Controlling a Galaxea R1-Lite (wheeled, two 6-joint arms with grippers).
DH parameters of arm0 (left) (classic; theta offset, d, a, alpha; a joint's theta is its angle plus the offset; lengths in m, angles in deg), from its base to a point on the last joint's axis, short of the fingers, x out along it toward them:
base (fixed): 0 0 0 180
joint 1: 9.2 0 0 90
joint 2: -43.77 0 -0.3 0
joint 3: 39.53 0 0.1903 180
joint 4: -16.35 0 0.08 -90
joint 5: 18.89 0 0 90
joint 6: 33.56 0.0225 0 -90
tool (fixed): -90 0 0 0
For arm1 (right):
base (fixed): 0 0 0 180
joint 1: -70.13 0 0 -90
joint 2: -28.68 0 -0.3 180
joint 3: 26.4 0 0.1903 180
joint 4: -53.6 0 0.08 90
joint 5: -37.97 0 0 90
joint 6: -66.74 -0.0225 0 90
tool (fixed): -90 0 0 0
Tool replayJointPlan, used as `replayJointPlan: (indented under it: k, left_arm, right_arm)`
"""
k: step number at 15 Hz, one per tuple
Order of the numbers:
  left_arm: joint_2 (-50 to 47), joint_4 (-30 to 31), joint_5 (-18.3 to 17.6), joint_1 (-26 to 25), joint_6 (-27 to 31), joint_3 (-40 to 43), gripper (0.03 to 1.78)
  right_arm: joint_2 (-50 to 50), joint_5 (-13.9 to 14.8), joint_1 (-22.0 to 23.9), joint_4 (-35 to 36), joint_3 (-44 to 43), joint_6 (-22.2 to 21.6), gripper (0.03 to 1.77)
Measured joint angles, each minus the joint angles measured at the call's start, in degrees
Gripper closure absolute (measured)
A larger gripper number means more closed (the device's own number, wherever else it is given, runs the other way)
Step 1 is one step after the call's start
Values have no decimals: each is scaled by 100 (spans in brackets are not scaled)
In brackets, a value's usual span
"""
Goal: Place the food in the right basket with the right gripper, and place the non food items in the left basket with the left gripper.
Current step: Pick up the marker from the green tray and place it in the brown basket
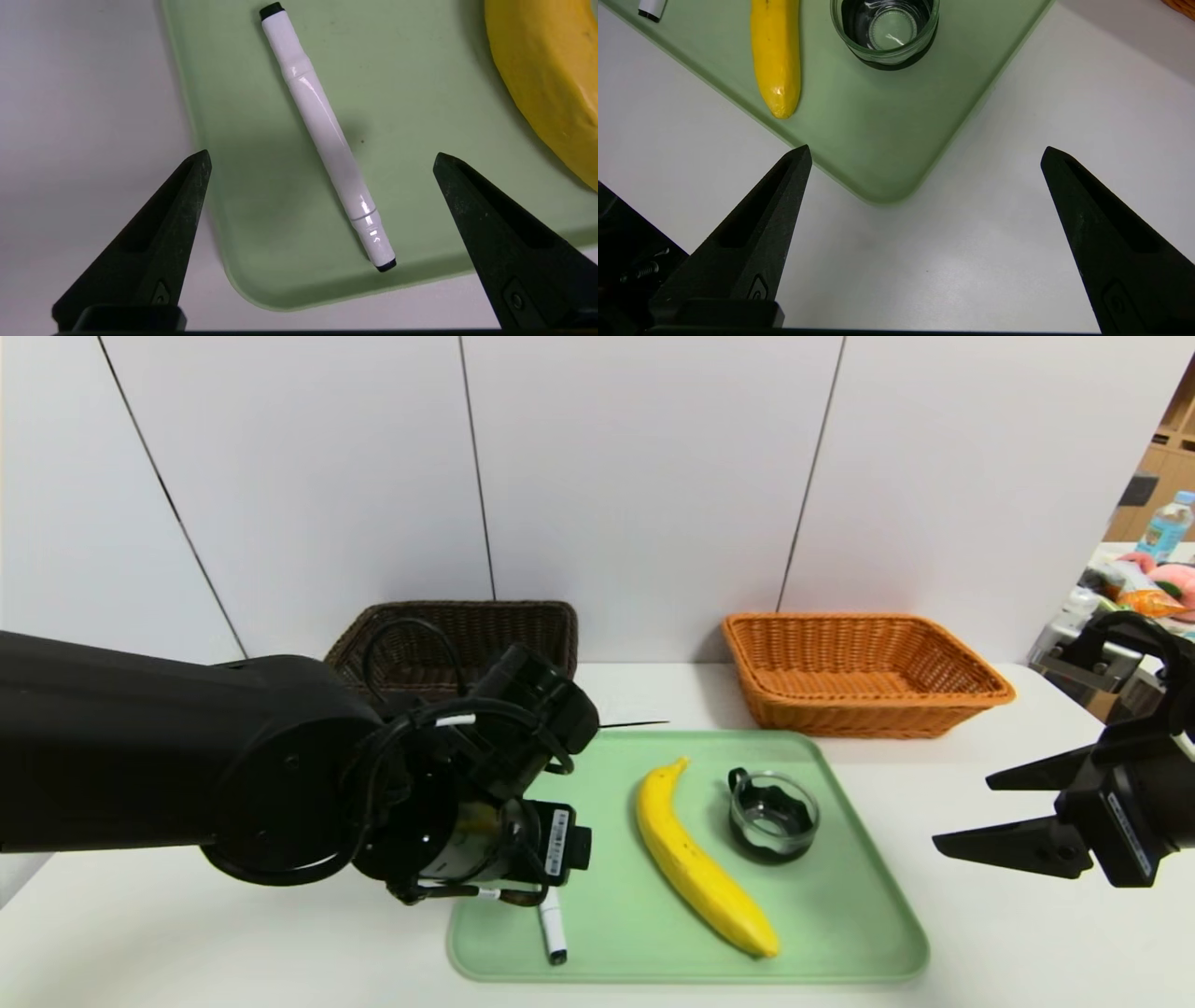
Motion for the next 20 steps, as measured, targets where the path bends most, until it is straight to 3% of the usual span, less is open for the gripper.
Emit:
replayJointPlan:
  k: [4,8,20]
  left_arm:
    - [330,-247,79,63,-496,-279,12]
    - [702,-410,603,160,-913,-563,12]
    - [935,-405,623,185,-1111,-653,12]
  right_arm:
    - [7,0,-48,5,4,-63,10]
    - [13,-2,-52,5,15,-61,10]
    - [55,-10,-54,6,76,-61,10]
